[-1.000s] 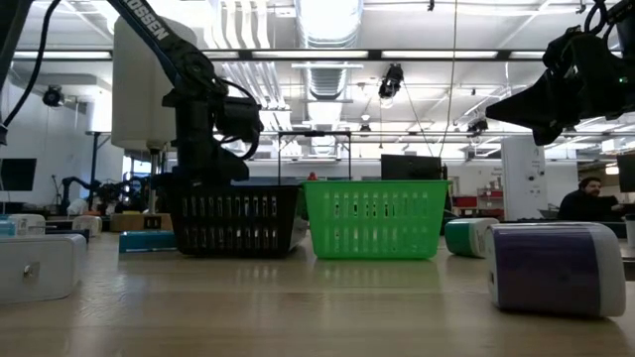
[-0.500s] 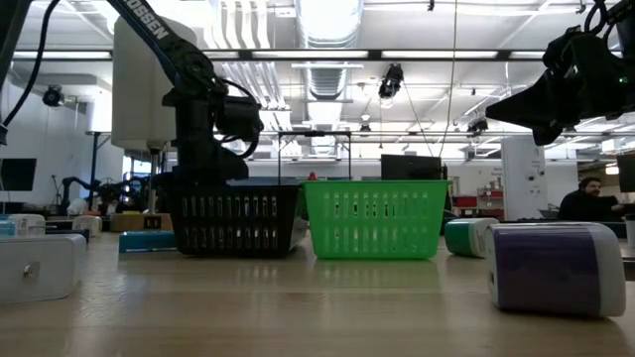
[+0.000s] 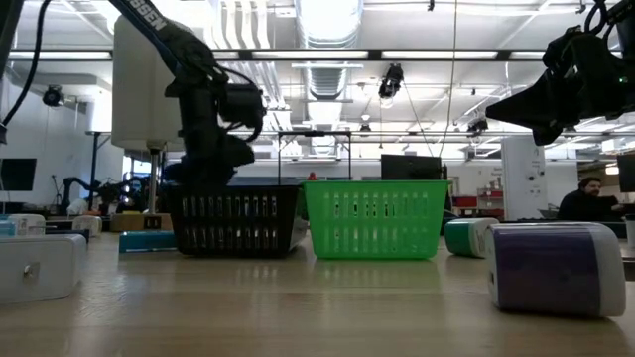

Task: Pick & Place Office items
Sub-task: Put the black white charger adapter into the black bin

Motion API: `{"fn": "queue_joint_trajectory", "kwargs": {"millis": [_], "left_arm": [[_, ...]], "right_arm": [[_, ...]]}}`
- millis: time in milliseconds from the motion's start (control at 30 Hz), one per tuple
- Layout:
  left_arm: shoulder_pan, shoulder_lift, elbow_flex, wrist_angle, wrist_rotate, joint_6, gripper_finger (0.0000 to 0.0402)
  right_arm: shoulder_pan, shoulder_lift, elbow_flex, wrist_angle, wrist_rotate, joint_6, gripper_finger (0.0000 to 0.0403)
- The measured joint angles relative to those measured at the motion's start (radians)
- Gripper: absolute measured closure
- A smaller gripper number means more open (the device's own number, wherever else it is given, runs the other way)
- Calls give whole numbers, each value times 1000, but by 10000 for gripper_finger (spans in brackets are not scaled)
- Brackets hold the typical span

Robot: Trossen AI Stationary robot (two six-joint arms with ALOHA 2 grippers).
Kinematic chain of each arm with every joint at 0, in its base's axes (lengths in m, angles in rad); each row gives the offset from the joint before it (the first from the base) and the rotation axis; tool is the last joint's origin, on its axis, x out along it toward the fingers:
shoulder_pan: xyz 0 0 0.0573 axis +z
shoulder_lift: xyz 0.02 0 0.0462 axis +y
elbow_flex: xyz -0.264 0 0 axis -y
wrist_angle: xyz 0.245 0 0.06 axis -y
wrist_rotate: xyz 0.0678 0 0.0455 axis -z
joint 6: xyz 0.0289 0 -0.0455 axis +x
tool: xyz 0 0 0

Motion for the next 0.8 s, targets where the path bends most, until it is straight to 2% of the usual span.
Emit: {"fn": "queue_joint_trajectory", "kwargs": {"millis": [200, 467, 700, 800], "left_arm": [[-2, -101, 14, 0, 0, 18, 270], [-56, -307, 11, 23, -28, 21, 270], [-205, -434, 11, 140, -35, 25, 270], [-287, -461, 11, 191, -70, 40, 270]], "right_arm": [[0, 2, 0, -2, 0, 0, 369], [0, 23, 0, -3, 1, 2, 369], [0, 40, 0, -1, 1, 5, 369], [0, 39, 0, 0, 1, 5, 369]]}}
